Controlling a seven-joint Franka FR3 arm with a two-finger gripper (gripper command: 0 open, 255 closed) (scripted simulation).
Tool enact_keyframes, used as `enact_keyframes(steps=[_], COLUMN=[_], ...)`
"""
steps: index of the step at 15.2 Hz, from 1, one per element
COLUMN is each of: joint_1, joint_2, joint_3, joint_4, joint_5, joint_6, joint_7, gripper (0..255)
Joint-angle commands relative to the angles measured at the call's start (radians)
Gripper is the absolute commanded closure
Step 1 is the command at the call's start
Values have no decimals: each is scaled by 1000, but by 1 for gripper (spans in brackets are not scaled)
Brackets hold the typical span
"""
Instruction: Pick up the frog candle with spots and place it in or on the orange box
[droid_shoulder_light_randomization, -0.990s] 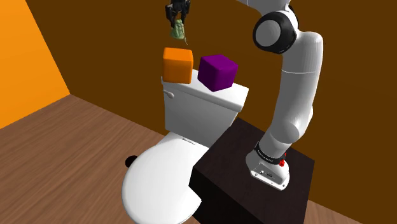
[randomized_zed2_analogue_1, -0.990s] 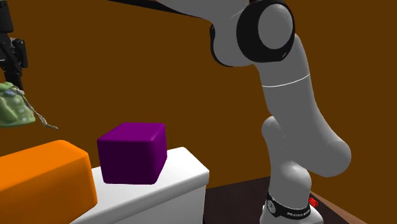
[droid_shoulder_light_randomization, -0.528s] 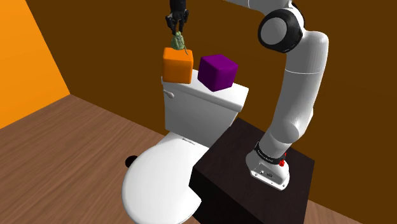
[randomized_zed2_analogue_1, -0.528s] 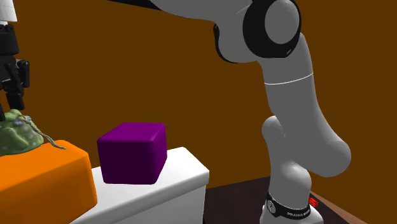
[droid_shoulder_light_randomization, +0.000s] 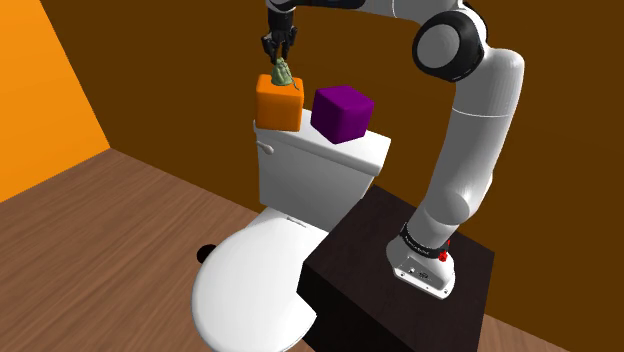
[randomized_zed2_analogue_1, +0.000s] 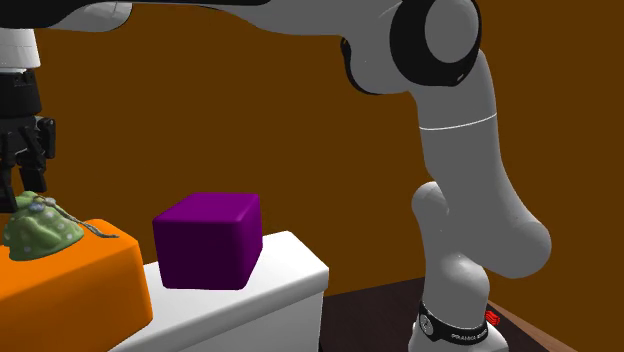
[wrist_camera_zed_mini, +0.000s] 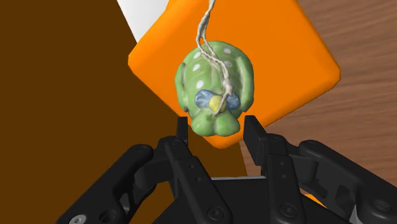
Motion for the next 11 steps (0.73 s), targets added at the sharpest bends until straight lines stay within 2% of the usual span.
enact_keyframes(steps=[1,8,9,11], joint_1=[3,3,0,2], joint_2=[7,7,6,5], joint_3=[3,4,3,4], joint_4=[-25,-25,-23,-22], joint_5=[3,3,4,3], joint_6=[8,8,7,4], joint_7=[5,5,1,3], gripper=[255,255,0,0])
